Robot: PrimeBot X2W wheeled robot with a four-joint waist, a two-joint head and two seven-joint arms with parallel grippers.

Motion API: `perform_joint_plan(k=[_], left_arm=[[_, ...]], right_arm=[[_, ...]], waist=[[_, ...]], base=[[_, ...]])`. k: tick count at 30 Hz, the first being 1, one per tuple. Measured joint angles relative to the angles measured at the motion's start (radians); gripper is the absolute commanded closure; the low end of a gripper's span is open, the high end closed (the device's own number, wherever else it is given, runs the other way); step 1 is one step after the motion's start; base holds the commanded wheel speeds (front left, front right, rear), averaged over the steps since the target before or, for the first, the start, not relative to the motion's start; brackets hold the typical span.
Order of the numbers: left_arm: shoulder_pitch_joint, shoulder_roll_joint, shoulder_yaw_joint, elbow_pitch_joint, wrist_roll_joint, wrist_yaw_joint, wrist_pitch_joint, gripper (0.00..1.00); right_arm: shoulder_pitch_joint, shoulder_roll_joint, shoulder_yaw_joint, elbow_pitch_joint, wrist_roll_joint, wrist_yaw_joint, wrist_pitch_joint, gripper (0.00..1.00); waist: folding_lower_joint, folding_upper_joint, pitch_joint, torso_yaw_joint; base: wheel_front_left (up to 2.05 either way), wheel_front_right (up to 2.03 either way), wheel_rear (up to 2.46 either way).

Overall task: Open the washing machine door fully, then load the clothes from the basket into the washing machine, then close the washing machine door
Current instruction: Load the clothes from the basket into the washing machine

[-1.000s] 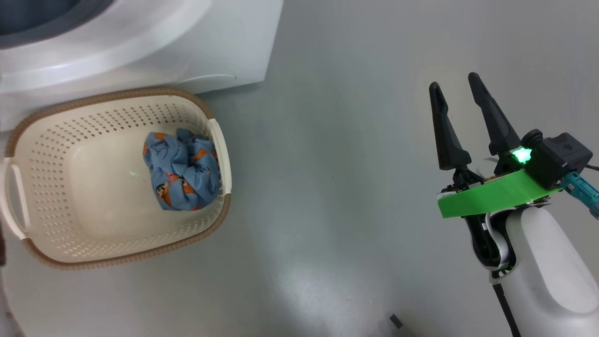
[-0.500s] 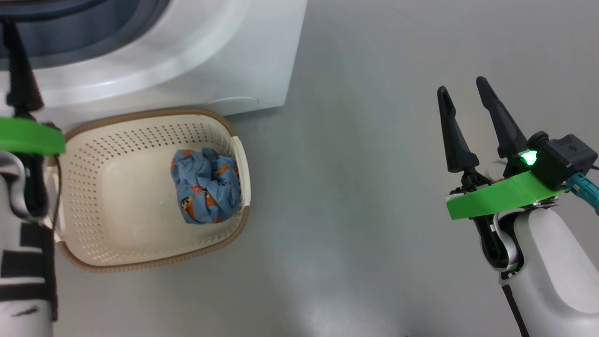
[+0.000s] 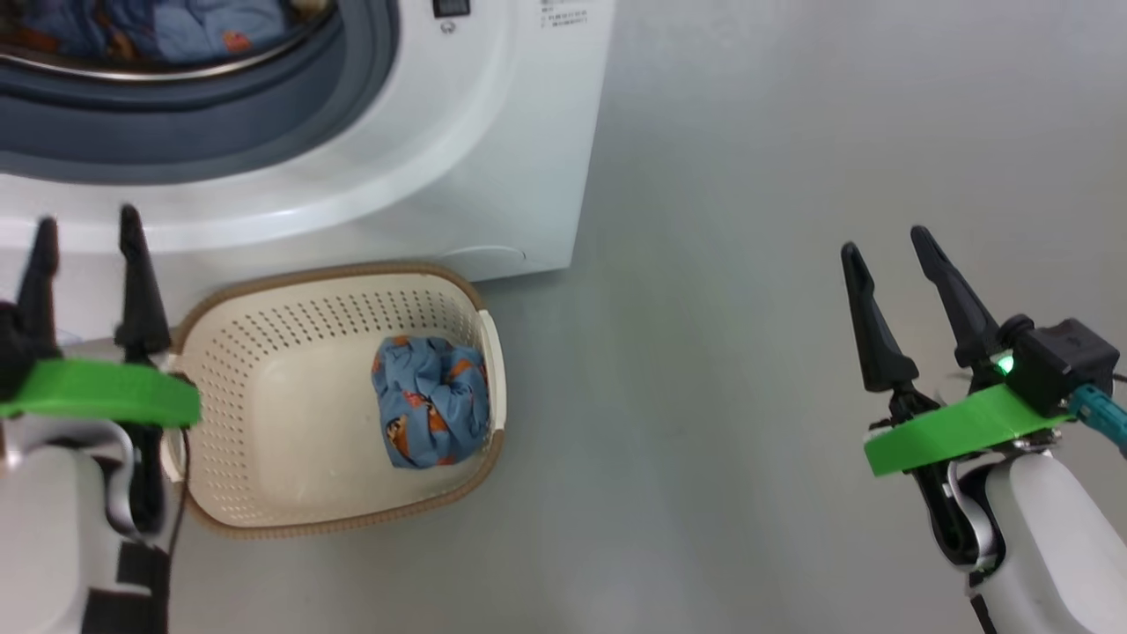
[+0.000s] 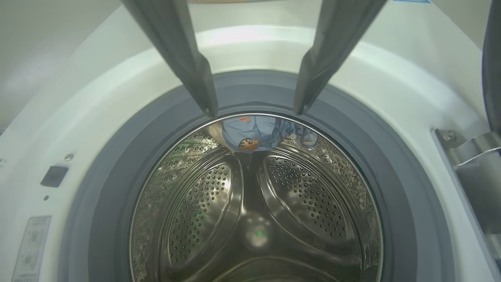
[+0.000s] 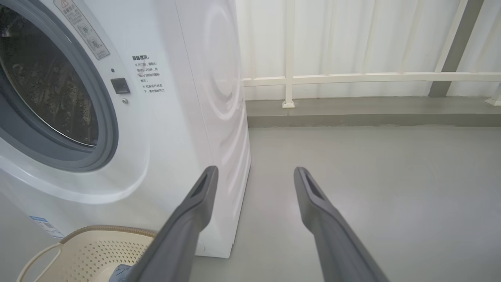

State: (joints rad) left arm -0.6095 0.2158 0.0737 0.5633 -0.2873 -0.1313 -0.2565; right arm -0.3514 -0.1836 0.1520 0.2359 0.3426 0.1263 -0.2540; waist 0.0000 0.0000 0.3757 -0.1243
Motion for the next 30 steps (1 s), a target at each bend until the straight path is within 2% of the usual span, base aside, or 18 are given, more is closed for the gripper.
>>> perform_joint_plan(k=[13,30], left_arm=[[0.191,-0.033,-0.004,-0.060,0.015,0.000,0.000,0.00],[0.418,-0.097,0.016,-0.160,0.035,0.000,0.001,0.00]], right_arm=[[0.101,-0.015,-0.017,0.014,0.004,0.000,0.000,0.00],[0.228,-0.016,-0.054,0.016,0.019,0.000,0.000,0.00]], waist=[[0.0000,0.0000,-0.131,0.031],[0.0000,0.0000,-0.248,0.053]], base=[[0.00,0.00,0.00],[0.00,0.00,0.00]])
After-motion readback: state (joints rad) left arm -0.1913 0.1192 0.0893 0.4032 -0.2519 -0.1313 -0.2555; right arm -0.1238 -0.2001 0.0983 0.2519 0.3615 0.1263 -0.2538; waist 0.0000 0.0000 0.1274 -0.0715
